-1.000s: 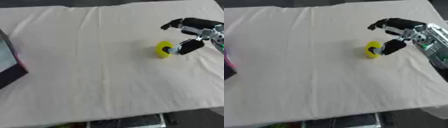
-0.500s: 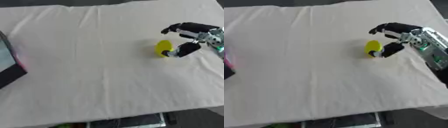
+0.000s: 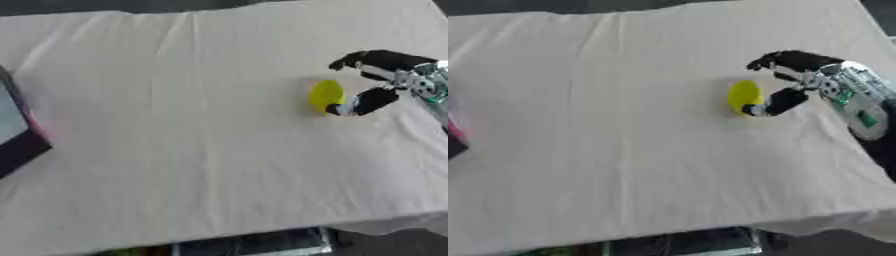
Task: Pick up the objects with one hand, pass them to the other hand, and then place them into the box on the other side of the table.
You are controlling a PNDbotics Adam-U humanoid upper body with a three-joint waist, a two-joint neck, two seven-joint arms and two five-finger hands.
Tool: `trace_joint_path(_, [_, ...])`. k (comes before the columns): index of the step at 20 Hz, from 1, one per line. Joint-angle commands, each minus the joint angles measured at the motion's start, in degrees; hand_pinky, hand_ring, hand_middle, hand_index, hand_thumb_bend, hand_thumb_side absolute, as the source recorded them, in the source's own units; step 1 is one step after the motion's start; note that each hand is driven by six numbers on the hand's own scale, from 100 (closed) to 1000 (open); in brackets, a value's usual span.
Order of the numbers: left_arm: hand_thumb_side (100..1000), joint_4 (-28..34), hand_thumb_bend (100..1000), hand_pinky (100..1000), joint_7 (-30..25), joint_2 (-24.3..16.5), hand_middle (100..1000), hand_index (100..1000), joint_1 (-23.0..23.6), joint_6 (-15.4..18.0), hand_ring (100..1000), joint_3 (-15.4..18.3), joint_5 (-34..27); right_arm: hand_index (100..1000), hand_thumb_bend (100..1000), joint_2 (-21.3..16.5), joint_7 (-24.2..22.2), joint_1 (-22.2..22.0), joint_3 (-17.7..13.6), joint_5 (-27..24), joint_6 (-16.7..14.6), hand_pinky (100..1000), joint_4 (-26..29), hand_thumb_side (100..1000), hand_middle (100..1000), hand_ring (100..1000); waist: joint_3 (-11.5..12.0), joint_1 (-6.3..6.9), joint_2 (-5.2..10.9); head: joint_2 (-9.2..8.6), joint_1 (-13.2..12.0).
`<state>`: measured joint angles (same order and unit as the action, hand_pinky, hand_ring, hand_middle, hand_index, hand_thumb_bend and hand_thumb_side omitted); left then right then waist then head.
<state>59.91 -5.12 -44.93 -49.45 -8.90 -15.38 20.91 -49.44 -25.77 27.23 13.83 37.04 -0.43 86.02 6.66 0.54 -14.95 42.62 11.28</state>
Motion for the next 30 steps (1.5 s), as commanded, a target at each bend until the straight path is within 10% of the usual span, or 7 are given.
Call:
trace_joint_path(1, [603,0.68,417,897,0.07,-1.59,769,785,-0.76,0.05,814,0.33,-0.02,942,458,-0.96,0.14,0.64,-0.83,0.36,-0.03,943,-0.40,556,864,954,0.21,0.08,0.83,-0.81,0.10])
trace_joint_path(30, [603,0.79,396,894,0.25,-1.46,766,784,-0.37,0.22,812,-0.10,-0.10,733,362,0.04,5.41,0.72,-1.18,-1.66,1.81,923,-0.38,453,732,895,0.82,0.37,0.59,-0.89,0.96])
